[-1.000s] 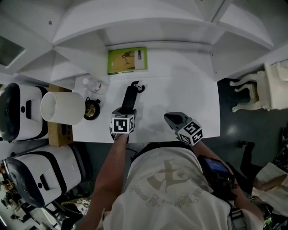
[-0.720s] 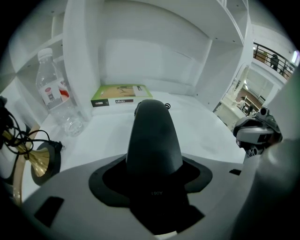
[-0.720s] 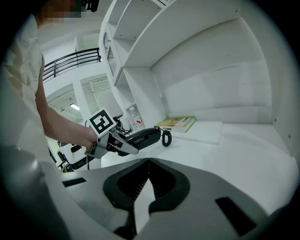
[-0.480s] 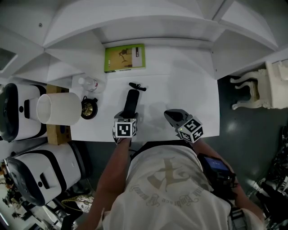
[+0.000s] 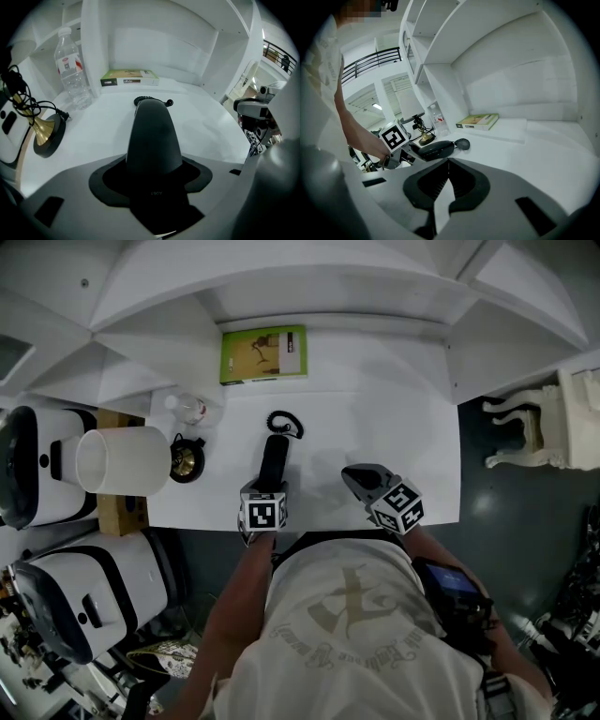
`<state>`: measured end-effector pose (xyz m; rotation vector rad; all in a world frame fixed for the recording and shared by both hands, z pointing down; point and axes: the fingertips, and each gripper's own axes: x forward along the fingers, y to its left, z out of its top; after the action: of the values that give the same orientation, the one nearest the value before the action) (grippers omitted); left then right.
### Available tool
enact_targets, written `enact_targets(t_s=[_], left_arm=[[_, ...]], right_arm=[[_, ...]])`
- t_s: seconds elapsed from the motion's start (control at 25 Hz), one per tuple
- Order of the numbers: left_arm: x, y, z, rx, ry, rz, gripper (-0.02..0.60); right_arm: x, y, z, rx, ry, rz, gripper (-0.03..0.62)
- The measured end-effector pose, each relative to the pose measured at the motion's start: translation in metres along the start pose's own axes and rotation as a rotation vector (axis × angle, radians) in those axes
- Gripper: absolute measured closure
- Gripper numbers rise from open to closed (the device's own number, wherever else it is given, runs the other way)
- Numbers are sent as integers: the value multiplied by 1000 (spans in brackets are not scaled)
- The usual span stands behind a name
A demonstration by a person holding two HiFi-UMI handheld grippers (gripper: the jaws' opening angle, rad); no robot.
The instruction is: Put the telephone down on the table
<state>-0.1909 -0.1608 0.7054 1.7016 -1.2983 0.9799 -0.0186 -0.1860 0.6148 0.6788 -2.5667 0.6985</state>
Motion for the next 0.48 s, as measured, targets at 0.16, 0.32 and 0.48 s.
enact_targets(t_s=[0.16,0.32,0.48], left_arm=[[6,2,-1,-2,2,7,302],[10,2,1,-6,-1,16,302],[15,2,3,-5,0,29,302]], right_arm=[[2,-1,0,-2,6,6,577],[1,-4,-1,-1,12,6,577],[2,-8,0,1,13,9,577]])
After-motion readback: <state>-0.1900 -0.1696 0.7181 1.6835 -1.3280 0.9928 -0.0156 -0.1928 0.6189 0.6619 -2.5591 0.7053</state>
